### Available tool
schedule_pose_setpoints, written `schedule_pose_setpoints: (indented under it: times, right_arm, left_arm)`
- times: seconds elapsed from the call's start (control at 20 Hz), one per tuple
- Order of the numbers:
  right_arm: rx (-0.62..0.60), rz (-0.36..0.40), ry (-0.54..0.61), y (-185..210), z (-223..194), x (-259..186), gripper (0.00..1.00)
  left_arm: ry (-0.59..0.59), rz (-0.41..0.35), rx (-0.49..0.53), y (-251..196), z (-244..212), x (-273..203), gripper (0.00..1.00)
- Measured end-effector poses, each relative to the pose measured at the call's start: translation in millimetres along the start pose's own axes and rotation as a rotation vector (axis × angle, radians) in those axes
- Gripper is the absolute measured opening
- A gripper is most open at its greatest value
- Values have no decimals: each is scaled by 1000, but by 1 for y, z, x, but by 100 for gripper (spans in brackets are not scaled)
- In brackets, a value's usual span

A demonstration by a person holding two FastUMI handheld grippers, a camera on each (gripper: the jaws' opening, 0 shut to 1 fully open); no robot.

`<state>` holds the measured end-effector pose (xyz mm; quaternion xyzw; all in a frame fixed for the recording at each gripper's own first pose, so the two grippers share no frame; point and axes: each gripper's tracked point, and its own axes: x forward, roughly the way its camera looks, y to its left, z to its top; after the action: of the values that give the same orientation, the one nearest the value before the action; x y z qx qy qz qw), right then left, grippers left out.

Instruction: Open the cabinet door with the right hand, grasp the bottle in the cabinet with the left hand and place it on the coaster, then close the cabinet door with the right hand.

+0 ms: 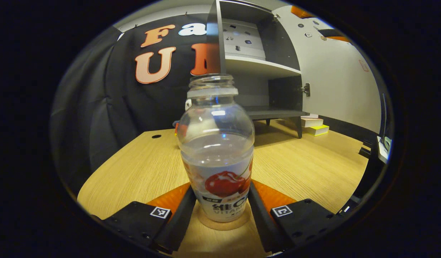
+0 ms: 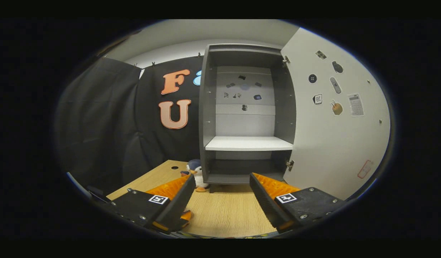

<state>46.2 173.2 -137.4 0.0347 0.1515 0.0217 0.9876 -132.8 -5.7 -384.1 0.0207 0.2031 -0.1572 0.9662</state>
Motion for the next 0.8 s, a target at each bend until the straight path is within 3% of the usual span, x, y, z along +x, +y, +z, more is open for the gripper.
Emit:
schedule_pose_setpoints:
  times: [0.55, 0.8]
  right_arm:
    - [-1, 20, -8, -1, 1, -10, 94]
    - [-6, 10, -37, -12, 8, -15, 94]
  left_arm:
    - [-45, 24, 8, 6, 37, 9, 92]
    - [-108, 44, 17, 9, 76, 9, 93]
